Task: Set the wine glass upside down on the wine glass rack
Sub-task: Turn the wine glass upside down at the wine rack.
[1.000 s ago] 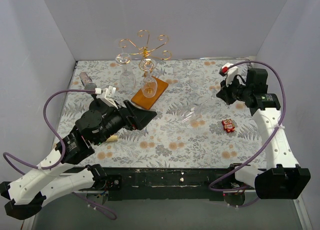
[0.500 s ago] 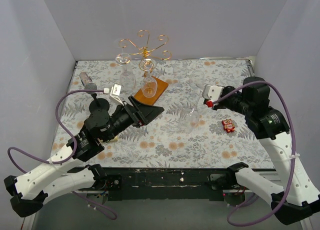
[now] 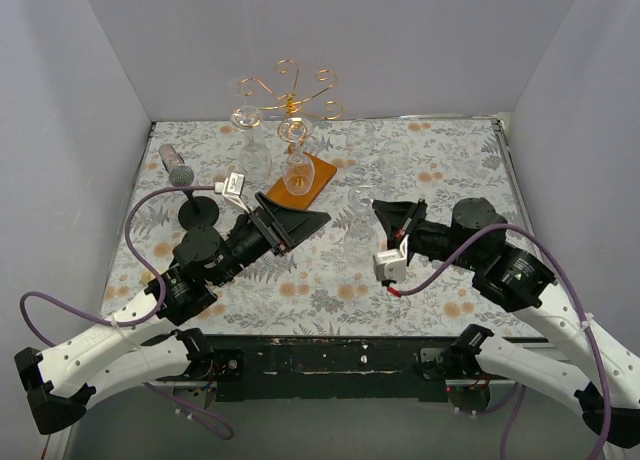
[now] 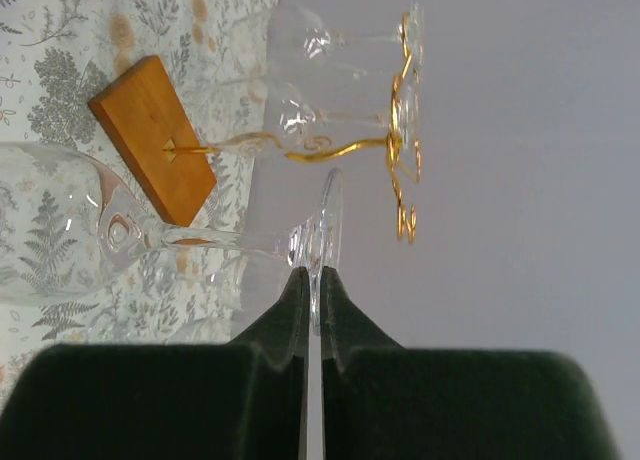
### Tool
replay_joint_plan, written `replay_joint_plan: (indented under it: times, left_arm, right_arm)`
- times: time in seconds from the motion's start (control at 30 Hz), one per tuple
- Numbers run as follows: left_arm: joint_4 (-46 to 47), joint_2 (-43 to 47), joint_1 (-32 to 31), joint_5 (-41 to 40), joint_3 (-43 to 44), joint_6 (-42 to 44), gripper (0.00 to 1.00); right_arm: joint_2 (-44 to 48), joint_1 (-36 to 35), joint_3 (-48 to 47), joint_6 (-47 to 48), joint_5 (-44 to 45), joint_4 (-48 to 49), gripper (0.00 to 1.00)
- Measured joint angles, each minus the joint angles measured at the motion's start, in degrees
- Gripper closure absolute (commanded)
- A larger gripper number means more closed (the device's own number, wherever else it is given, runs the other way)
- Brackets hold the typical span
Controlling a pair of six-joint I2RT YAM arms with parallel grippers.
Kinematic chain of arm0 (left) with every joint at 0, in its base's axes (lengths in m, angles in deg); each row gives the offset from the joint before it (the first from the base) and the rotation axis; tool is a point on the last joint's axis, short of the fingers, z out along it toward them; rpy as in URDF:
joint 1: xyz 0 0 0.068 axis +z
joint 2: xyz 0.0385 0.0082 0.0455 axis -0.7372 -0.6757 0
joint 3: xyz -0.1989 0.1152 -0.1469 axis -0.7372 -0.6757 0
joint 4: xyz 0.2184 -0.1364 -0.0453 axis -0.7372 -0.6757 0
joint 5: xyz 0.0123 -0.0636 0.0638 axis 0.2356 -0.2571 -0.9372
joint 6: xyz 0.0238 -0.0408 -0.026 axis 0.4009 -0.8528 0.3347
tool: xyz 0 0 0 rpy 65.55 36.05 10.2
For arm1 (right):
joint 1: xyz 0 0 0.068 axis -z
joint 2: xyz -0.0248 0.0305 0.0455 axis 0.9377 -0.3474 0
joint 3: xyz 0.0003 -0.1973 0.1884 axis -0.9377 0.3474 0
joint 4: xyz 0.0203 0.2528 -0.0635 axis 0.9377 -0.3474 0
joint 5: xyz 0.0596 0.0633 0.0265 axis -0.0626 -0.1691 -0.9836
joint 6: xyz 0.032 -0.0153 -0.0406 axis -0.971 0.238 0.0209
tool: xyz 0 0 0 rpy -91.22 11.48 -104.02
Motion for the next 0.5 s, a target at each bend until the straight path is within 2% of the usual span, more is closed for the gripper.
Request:
replay_joint_plan:
  times: [0.27, 0.5]
  left_arm:
    - [2.4, 2.0, 0.2, -1.0, -6.2, -4.6, 0.11]
    - [2.8, 4.9, 0.6, -2.2, -9.2, -6.6, 0.13]
  right_arm:
    - [1.6, -14.4, 7.7, 8.1, 8.0, 6.3, 0.99]
    - [1.6, -16.9, 8.9, 9.6, 10.7, 8.6, 0.99]
